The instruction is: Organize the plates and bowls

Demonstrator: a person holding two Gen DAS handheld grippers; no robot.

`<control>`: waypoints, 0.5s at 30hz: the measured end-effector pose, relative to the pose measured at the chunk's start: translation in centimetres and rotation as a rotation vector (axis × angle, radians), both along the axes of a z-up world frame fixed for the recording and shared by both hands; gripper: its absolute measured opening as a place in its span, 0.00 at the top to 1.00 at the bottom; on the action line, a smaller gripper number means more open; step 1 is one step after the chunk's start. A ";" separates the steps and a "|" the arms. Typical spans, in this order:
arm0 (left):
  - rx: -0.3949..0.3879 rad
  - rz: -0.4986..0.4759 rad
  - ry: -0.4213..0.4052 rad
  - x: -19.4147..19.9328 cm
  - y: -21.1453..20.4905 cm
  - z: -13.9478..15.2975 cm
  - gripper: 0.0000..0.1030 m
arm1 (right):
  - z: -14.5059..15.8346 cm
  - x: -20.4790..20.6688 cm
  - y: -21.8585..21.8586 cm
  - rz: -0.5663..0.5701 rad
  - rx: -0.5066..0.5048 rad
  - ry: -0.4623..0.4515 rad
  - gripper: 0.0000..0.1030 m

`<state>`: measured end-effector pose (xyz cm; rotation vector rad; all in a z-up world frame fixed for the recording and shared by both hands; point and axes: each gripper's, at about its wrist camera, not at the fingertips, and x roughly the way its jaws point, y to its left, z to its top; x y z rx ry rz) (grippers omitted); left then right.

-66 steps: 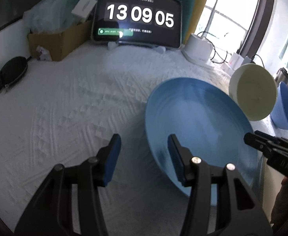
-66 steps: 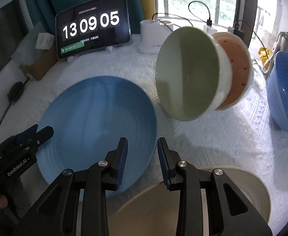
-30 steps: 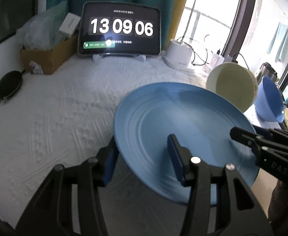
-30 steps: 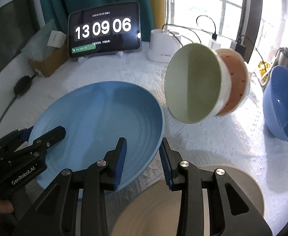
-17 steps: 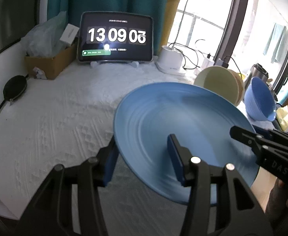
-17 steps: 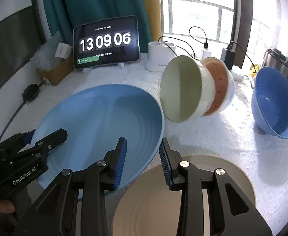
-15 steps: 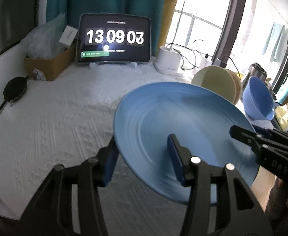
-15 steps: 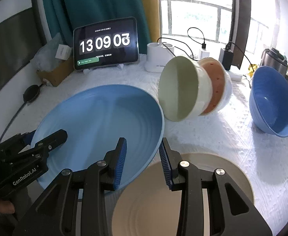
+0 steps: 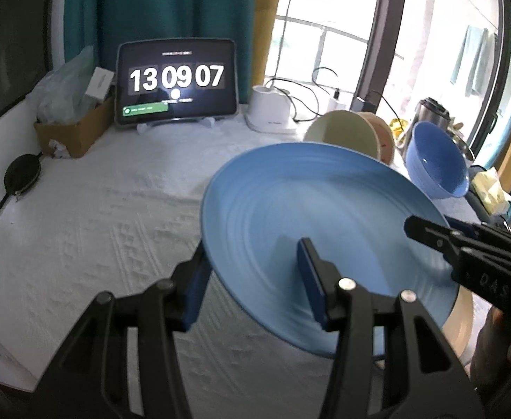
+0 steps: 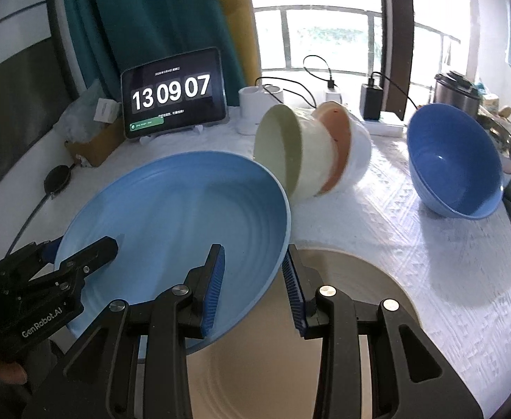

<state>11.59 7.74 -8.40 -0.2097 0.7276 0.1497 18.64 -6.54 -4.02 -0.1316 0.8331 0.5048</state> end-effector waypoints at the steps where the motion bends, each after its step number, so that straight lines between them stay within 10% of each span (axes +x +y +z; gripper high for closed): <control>1: 0.002 -0.005 0.001 0.0 -0.4 0.1 0.51 | 0.0 -0.1 -0.3 -0.005 0.003 0.000 0.64; 15: 0.046 -0.058 0.013 -0.7 -4.8 0.6 0.51 | -0.3 -1.2 -4.9 -0.058 0.055 0.004 0.64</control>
